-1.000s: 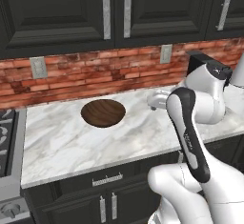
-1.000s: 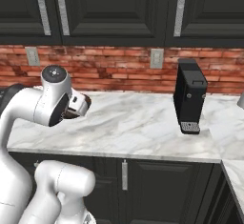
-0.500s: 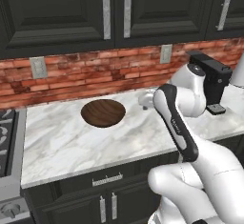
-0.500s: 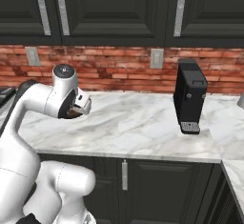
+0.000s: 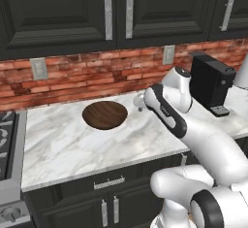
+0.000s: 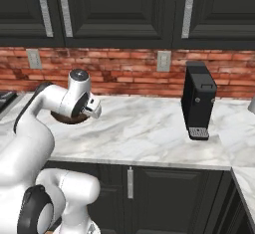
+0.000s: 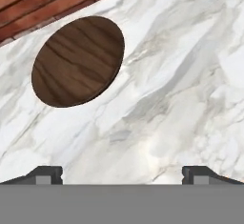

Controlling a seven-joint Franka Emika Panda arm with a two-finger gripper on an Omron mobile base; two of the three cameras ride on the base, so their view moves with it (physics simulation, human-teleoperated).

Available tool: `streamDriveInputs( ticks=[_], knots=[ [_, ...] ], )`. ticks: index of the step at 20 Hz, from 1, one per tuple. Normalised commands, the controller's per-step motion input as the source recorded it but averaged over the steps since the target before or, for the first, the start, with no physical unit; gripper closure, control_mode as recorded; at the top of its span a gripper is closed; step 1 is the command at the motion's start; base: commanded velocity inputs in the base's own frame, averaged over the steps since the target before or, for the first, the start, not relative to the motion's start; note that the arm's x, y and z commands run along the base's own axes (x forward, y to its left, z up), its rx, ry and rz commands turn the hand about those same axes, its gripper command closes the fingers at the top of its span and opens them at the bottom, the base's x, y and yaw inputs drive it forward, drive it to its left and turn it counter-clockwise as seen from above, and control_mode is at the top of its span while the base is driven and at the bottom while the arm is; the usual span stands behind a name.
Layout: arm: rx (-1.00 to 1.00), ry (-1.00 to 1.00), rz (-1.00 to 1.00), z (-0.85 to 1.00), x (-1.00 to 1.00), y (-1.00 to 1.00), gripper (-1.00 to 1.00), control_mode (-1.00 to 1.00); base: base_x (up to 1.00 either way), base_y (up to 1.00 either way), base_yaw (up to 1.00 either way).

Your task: Pick the cup and bowl from the counter and place them on the counter next to the sink.

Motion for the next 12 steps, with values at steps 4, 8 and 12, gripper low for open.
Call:
streamDriveInputs(
  ticks=[4,8,12],
  knots=[
    [0.0,0.06,0.0,-0.13,0.66,0.14,-1.0,-1.0,0.0,0.0,0.0],
    [0.0,0.09,0.0,-0.2,0.55,0.11,-1.0,-1.0,0.0,0.0,0.0],
    [0.0,0.11,0.0,-0.31,0.31,0.14,-1.0,-1.0,0.0,0.0,0.0]
  ],
)
